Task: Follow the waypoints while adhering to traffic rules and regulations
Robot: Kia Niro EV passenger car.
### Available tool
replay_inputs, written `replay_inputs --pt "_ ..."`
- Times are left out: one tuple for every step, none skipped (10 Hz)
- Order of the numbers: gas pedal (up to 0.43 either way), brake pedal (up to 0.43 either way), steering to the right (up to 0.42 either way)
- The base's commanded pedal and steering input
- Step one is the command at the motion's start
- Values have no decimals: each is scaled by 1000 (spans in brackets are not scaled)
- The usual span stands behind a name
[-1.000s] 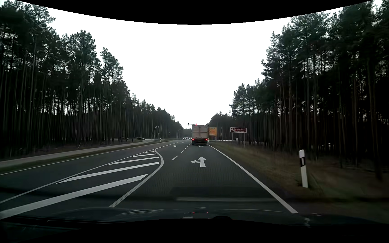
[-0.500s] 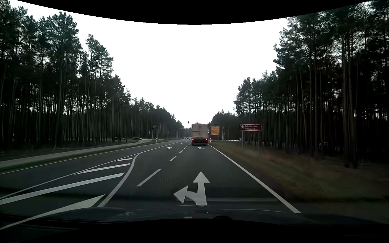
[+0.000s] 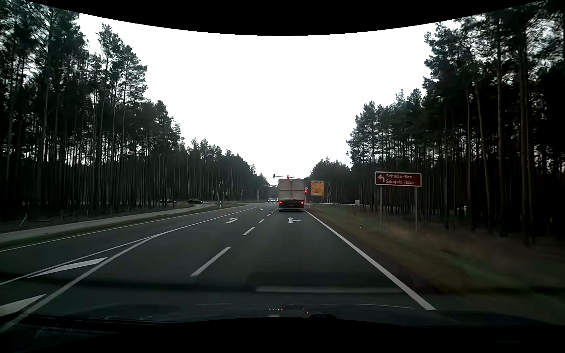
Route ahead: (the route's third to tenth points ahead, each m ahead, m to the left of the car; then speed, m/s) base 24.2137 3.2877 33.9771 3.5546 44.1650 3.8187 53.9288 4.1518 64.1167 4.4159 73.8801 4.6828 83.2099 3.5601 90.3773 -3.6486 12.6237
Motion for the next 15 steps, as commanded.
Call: replay_inputs --pt "67 0 -6" --pt "0 0 -6" --pt "0 0 -6" --pt "0 0 -6" --pt "0 0 -6" --pt "0 18 -6" --pt "0 183 -6" --pt "0 220 -6" --pt "0 232 -6" --pt "0 244 -5" --pt "0 256 -5" --pt "0 274 -3" --pt "0 280 -4" --pt "0 299 -3" --pt "0 305 -4"
